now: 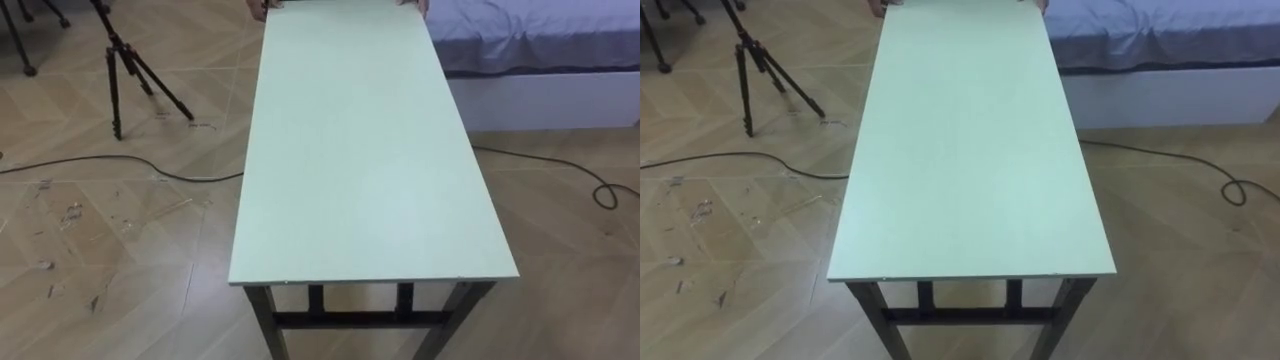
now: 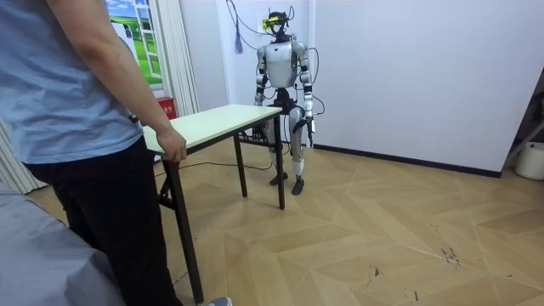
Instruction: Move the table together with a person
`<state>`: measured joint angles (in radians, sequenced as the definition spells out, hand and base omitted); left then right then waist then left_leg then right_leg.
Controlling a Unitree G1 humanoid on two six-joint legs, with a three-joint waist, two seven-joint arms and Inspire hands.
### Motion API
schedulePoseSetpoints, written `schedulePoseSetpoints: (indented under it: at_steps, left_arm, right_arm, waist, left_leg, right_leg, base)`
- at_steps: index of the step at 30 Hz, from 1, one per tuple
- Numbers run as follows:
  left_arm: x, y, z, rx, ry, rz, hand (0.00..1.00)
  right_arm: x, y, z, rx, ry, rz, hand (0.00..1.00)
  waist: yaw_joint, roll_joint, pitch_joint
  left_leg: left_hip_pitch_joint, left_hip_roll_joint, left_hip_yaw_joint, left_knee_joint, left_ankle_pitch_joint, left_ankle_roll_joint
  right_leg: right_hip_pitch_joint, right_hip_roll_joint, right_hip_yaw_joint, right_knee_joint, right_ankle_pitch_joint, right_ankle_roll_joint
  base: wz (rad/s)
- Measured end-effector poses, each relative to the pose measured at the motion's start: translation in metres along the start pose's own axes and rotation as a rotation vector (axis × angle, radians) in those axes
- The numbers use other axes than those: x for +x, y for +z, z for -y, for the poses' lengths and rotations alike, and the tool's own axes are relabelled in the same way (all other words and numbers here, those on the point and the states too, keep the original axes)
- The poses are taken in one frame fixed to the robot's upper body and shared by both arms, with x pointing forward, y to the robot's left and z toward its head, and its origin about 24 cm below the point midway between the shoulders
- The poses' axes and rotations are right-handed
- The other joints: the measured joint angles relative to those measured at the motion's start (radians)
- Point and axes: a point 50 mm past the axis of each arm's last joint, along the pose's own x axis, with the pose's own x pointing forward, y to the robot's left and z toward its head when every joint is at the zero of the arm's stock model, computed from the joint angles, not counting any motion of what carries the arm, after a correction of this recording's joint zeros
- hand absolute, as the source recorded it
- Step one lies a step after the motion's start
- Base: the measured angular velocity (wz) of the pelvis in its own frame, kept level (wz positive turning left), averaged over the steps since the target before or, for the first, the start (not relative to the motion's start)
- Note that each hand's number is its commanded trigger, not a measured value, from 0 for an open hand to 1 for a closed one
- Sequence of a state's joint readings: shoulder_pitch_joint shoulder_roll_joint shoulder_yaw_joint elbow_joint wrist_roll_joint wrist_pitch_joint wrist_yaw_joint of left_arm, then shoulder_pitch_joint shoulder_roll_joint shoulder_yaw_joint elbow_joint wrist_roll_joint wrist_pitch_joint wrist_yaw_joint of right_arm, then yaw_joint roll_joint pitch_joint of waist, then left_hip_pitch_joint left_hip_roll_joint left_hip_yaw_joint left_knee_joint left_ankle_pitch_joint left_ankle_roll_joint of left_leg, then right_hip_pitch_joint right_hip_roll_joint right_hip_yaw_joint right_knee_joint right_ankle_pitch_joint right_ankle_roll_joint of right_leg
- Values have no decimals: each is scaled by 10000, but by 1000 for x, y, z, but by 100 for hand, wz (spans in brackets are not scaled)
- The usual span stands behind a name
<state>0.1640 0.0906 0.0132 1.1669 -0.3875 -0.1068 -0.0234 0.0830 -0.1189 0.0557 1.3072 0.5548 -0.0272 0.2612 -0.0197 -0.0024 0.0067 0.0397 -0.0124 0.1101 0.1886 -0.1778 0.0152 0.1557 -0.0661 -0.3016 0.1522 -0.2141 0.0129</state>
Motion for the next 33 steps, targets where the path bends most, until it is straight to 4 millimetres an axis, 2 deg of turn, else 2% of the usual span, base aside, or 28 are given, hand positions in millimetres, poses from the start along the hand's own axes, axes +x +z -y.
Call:
schedulePoseSetpoints:
  at_steps: [5, 8, 14, 16, 20, 25, 28, 33]
  left_arm:
    - [1, 8, 6, -967, -806, 95, 0]
    - [1, 14, 11, -1867, -1482, 405, 0]
    - [-3, 21, 24, -2394, -3188, 755, 0]
    - [-6, 26, 29, -2629, -3673, 956, 0]
    - [-17, 33, 44, -3469, -5019, 1524, 0]
    - [-30, 48, 72, -2977, -6906, 1816, 0]
    - [-37, 51, 85, -2948, -7607, 1860, 0]
    - [-60, 69, 113, -3086, -9294, 2527, 0]
  right_arm:
    - [-3, 12, 0, 555, 682, 765, 0]
    - [-4, 21, -4, 794, 1269, 1234, 0]
    - [-6, 26, -14, 1188, 2270, 1595, 0]
    - [-8, 27, -17, 1535, 2584, 1873, 0]
    - [-19, 30, -33, 2119, 3852, 2598, 0]
    - [-27, 44, -69, 2438, 5750, 3140, 0]
    - [-31, 48, -83, 2163, 6374, 3276, 0]
    - [-41, 53, -105, 1811, 7501, 3400, 0]
  waist:
    - [1, 61, 3]
    - [4, 98, -30]
    - [-25, 84, -41]
    - [-15, 132, -75]
    - [-46, 96, -48]
    - [-245, 89, 3]
    - [-358, 82, 23]
    - [-530, 82, 33]
  left_leg:
    - [-170, -1, -25, 94, -8, 7]
    - [-317, 2, -23, 172, -6, 10]
    - [-407, -9, -29, 200, -6, 11]
    - [-461, -5, -36, 213, -6, 11]
    - [-458, -5, -37, 202, -6, 11]
    - [-493, -16, -102, 234, -12, 21]
    - [-455, -19, -103, 200, -12, 22]
    - [-449, -17, -140, 173, -12, 21]
  right_leg:
    - [-34, 0, 13, 24, 1, -1]
    - [-191, -4, 19, 109, 0, -2]
    - [-309, -21, -15, 180, 1, -1]
    - [-352, -18, 0, 180, 1, -1]
    - [-350, -22, 4, 188, 1, 0]
    - [-322, -19, -26, 195, 0, 0]
    - [-294, -21, -23, 197, 0, 0]
    - [-317, -18, -17, 198, 0, 0]
  base:
    - [2]
    - [0]
    - [0]
    - [0]
    - [0]
    - [2]
    - [0]
    - [0]
